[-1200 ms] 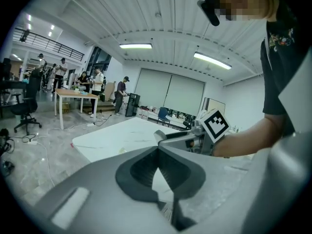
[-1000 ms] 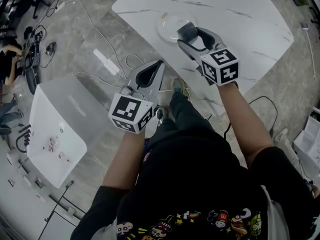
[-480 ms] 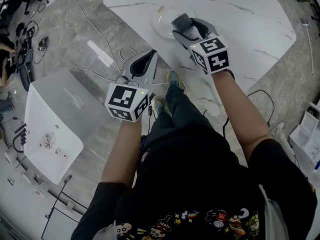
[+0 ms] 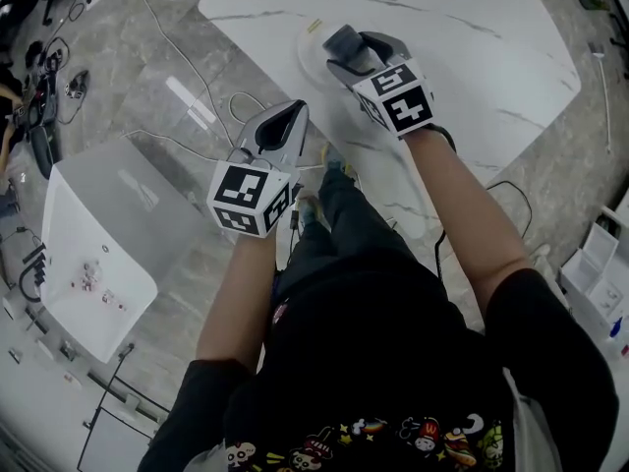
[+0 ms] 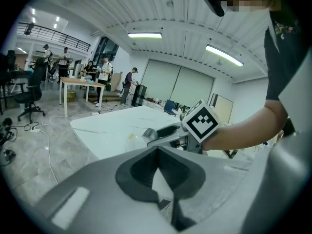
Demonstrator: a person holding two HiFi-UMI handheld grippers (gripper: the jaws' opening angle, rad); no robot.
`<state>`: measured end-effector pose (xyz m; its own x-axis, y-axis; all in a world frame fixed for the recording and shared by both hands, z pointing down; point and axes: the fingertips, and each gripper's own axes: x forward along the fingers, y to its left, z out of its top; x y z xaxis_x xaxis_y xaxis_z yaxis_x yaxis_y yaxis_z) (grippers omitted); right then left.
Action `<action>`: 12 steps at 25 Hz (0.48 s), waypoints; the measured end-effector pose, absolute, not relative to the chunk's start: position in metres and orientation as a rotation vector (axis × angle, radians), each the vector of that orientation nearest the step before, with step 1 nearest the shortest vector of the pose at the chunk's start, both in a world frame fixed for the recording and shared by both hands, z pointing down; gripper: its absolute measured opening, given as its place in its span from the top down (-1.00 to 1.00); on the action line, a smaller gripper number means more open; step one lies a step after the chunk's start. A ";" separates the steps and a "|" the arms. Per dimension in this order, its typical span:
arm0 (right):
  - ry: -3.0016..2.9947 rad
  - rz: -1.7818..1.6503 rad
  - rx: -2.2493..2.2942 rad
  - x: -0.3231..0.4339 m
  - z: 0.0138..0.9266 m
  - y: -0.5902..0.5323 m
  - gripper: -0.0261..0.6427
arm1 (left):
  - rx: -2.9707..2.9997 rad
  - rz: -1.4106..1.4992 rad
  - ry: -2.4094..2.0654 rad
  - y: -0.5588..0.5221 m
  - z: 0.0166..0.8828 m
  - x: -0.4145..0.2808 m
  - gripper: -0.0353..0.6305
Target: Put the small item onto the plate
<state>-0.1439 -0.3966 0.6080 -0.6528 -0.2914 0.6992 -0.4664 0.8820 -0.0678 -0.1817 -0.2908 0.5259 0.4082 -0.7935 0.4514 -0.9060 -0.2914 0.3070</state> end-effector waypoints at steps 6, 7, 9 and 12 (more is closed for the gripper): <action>-2.301 0.283 0.513 -0.153 0.613 -0.405 -0.07 | 2.155 0.281 -1.434 -0.289 0.524 -0.182 0.89; -2.298 0.283 0.507 -0.155 0.614 -0.406 -0.07 | 2.153 0.280 -1.436 -0.288 0.525 -0.183 0.89; -2.292 0.291 0.497 -0.158 0.615 -0.407 -0.07 | 2.149 0.277 -1.440 -0.287 0.525 -0.184 0.89; -2.272 0.326 0.477 -0.160 0.618 -0.408 -0.07 | 2.146 0.274 -1.446 -0.287 0.523 -0.186 0.89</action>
